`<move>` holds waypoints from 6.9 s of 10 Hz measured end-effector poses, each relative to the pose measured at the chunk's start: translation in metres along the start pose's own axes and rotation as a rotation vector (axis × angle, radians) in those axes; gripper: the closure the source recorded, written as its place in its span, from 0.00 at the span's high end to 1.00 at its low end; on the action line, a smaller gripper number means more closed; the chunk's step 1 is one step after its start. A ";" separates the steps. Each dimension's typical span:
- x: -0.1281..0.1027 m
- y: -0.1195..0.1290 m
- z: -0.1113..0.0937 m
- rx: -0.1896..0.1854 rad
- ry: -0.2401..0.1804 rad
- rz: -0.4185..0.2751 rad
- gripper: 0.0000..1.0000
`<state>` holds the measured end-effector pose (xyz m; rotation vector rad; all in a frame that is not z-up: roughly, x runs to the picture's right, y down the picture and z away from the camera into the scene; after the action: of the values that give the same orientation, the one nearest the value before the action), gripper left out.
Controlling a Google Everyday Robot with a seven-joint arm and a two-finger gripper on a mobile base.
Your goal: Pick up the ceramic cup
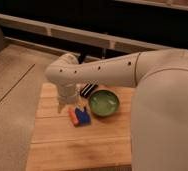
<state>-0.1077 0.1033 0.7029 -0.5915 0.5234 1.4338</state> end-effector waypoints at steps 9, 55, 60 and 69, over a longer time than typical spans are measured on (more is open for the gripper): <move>0.000 0.000 0.000 0.000 0.000 0.000 0.65; -0.181 -0.260 -0.079 0.301 -0.413 -0.132 0.65; -0.249 -0.275 -0.102 0.023 -0.572 -0.123 0.65; -0.251 -0.349 -0.071 0.002 -0.471 -0.042 0.65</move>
<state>0.2233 -0.1468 0.8355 -0.2447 0.1376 1.4713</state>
